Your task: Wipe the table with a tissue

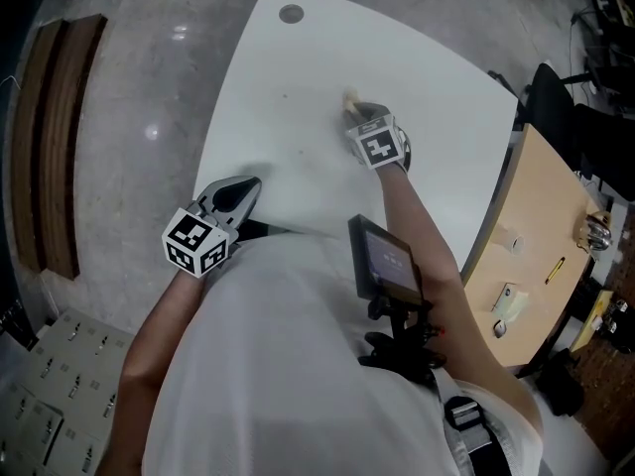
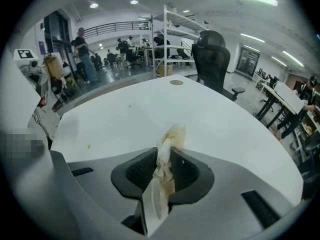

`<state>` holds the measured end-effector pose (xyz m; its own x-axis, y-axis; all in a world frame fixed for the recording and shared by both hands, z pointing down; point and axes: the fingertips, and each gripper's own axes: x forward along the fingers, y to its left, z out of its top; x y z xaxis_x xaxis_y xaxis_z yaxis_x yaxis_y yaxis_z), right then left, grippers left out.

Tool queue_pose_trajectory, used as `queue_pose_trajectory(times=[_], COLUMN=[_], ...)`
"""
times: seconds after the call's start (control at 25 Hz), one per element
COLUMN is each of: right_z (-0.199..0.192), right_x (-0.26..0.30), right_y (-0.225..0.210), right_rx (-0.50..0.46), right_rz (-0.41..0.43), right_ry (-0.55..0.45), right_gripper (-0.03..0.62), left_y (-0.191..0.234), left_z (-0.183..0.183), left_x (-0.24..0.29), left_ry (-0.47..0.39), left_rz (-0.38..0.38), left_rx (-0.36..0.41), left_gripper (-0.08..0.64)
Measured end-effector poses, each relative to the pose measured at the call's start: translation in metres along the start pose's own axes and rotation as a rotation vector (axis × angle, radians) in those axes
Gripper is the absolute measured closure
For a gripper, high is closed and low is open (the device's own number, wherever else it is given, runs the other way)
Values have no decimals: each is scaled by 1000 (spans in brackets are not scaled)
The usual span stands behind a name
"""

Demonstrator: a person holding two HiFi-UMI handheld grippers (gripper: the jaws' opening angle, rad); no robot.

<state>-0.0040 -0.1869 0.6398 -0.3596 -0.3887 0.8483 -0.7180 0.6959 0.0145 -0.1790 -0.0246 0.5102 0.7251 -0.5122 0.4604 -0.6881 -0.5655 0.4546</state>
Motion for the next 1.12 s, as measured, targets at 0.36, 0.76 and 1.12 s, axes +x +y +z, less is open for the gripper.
queue_pose_trajectory(times=[0.36,0.76,1.12], right_z=[-6,20,50], right_x=[-10,-44,-54], right_y=[47,36,43], right_rx=[-95,350,458], right_rz=[265,352,338], right_ry=[65,-176,-244], right_gripper=[509,509,509], left_y=[-7,0,11], left_z=[4,10,3], left_x=[5,0,-11], left_ry=[-10,-56,-98], left_rz=[-40,-52,-74], left_rx=[15,15,-25], left_gripper=[552,552,552])
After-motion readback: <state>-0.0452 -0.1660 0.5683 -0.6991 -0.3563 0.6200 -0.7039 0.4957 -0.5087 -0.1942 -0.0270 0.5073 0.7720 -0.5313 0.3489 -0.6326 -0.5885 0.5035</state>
